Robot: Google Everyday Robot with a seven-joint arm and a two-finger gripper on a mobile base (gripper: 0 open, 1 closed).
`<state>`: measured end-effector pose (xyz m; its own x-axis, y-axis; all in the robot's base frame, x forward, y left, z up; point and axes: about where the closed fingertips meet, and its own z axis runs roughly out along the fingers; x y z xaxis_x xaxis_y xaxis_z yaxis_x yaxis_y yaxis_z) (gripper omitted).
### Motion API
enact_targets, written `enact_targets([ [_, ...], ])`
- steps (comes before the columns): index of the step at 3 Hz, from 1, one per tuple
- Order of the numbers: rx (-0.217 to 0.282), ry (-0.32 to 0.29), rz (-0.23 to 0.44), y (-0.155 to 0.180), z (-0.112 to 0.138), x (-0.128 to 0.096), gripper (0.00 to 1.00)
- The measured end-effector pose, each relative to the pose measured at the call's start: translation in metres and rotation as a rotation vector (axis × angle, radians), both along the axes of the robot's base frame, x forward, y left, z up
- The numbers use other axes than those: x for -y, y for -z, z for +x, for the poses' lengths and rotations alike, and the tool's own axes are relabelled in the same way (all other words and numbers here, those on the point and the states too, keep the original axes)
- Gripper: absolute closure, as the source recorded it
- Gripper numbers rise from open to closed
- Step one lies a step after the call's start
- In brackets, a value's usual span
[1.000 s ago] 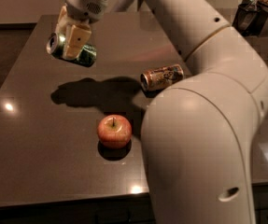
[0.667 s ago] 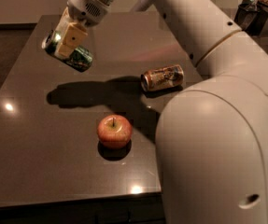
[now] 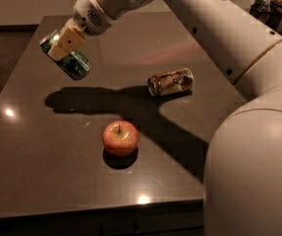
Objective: Place green can upright
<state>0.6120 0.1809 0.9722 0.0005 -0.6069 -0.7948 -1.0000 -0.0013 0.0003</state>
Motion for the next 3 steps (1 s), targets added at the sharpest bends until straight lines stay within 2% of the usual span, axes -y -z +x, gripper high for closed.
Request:
enact_targets([
  [1, 0.019, 0.068, 0.069, 0.004, 0.002, -0.004, 1.00],
  [2, 0.047, 0.110, 0.158, 0.006, 0.011, -0.010, 1.00],
  [3, 0.078, 0.080, 0.259, 0.016, 0.023, -0.018, 1.00],
])
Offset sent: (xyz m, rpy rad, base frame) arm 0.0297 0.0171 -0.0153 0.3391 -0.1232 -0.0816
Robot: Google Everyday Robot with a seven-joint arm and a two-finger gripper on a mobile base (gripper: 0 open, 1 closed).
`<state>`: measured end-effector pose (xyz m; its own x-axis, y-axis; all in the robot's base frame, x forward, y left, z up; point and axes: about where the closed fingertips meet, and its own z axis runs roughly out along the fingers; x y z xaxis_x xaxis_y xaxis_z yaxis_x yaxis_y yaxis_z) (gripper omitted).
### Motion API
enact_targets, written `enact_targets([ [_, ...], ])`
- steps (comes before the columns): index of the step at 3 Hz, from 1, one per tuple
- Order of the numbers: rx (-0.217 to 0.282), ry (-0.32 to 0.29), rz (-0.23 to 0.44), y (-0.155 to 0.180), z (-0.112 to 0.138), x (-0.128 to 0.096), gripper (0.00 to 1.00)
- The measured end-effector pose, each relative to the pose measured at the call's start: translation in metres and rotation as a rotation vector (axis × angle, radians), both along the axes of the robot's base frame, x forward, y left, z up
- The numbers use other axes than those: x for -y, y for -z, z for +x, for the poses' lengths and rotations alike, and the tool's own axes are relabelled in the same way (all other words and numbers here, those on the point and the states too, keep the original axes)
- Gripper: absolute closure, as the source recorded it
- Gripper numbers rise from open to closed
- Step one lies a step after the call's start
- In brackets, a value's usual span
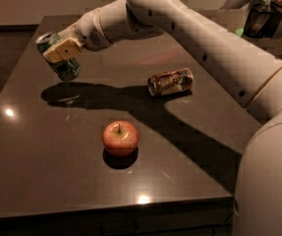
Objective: Place green can upright
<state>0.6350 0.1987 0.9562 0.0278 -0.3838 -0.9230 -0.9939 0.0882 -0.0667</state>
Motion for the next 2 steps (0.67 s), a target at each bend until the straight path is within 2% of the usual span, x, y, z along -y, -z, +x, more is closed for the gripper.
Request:
enact_targets([
  [1, 0.020, -0.042, 0.061, 0.012, 0.012, -0.009, 1.00],
  [2, 0.016, -0.057, 0.104, 0.021, 0.023, -0.011, 1.00],
])
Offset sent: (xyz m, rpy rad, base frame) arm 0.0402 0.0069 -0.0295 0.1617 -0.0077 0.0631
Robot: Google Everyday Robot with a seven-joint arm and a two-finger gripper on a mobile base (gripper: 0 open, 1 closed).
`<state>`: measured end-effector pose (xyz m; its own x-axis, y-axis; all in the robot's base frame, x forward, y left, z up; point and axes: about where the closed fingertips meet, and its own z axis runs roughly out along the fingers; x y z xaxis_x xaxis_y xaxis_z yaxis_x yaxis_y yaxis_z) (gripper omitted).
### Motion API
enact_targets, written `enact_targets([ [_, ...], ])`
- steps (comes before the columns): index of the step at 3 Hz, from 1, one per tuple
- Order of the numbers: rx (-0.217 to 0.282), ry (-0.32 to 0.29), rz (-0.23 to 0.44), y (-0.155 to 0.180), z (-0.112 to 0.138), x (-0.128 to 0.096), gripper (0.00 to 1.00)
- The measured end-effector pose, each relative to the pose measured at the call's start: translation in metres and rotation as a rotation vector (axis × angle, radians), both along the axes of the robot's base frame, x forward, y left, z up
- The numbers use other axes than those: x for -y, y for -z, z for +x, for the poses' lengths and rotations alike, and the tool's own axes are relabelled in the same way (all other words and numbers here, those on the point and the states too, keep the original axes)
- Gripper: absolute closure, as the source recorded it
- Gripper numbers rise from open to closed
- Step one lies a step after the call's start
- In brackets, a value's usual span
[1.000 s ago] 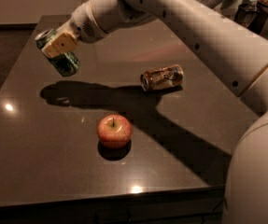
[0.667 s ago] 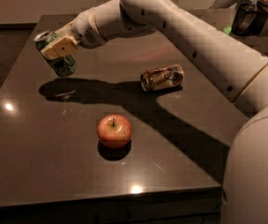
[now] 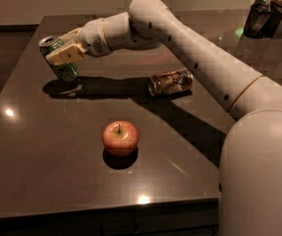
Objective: Place green can upright
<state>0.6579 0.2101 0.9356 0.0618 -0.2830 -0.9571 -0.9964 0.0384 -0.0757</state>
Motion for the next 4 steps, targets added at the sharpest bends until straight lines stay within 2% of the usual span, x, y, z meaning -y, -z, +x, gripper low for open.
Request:
enact_targets([
  [2, -0.072, 0.026, 0.063, 0.013, 0.011, -0.001, 0.54],
  [4, -0.087, -0.005, 0.079, 0.022, 0.005, -0.005, 0.07],
])
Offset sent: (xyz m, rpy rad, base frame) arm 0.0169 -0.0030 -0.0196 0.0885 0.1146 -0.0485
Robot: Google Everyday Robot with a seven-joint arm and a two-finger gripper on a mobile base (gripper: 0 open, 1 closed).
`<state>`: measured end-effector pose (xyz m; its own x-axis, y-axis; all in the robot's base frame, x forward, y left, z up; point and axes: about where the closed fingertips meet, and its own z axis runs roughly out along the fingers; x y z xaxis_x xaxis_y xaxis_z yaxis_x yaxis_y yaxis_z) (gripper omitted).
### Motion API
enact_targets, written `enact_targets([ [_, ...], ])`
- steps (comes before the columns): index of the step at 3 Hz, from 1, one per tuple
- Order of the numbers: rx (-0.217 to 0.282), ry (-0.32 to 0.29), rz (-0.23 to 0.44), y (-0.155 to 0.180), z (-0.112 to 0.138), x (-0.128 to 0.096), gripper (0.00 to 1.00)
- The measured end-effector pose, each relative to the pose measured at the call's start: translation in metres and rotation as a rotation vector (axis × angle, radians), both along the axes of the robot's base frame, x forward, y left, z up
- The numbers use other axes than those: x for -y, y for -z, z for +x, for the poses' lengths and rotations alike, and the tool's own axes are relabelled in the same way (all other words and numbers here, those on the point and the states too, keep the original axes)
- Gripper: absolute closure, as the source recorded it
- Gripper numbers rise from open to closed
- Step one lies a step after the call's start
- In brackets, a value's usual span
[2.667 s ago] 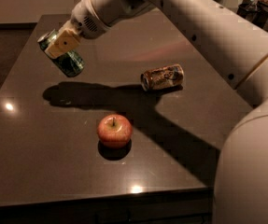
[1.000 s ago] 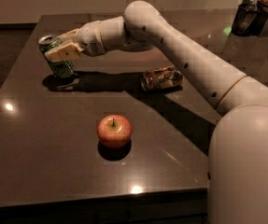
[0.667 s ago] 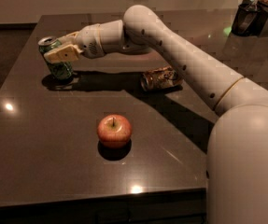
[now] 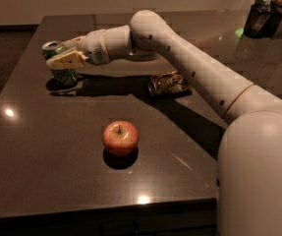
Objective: Place green can upright
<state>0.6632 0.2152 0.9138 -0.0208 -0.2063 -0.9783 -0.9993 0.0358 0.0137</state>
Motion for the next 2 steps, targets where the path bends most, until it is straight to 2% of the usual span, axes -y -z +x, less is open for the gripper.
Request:
enact_targets([
  [1, -0.001, -0.004, 0.000, 0.0003, -0.0010, -0.0020, 0.00],
  [2, -0.001, -0.004, 0.000, 0.0003, -0.0010, -0.0022, 0.00],
])
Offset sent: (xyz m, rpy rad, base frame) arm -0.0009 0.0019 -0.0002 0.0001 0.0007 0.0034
